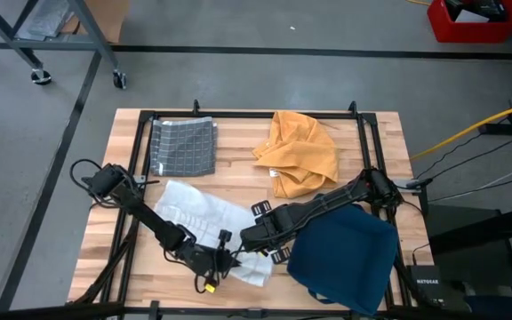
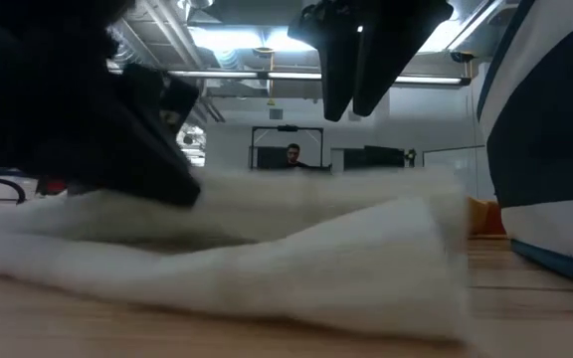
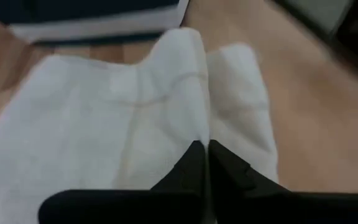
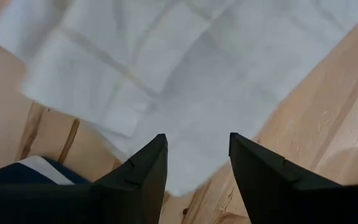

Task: Fold towel
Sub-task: Fold the white towel

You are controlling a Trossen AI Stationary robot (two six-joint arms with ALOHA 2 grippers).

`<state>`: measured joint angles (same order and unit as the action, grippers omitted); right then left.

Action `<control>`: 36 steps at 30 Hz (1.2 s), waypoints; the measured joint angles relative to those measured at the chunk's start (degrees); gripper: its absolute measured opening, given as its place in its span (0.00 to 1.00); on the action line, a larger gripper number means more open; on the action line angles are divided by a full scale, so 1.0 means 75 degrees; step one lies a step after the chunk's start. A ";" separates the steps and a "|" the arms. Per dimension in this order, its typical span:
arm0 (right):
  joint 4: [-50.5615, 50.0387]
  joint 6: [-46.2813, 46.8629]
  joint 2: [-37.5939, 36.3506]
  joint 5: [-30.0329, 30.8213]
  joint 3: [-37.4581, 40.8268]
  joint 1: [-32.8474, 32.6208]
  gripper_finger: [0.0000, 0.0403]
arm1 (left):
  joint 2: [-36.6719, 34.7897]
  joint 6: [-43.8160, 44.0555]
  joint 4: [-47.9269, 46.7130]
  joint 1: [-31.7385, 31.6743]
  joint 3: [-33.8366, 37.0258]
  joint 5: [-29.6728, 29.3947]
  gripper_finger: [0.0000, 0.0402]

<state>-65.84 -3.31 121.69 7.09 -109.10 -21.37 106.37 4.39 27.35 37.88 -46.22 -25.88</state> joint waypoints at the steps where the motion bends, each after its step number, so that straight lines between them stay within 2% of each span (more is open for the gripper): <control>1: 0.0000 0.0000 0.0000 0.0000 0.0000 0.0001 0.43 | 0.0000 -0.0009 0.0014 0.0013 -0.0046 0.0000 0.01; 12: -0.0013 0.0000 0.0000 -0.0003 0.0000 0.0000 0.43 | -0.0023 -0.0819 -0.0335 0.0151 -0.0695 -0.0008 0.00; 17: -0.0032 0.0000 0.0003 -0.0001 0.0000 0.0000 0.43 | -0.0139 -0.0630 -0.1249 0.0373 -0.0795 -0.0013 0.00; 31: -0.0029 0.0000 0.0003 -0.0003 0.0000 0.0000 0.43 | -0.0152 0.0197 -0.1099 0.0703 -0.0804 -0.0001 0.00; 36: -0.0028 0.0000 0.0003 -0.0003 0.0000 0.0002 0.43 | -0.0152 0.0318 -0.1194 0.0703 -0.0804 -0.0001 0.04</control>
<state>-66.06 -3.31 121.71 7.07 -109.10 -21.35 105.23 6.78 18.39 43.16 -52.25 -25.89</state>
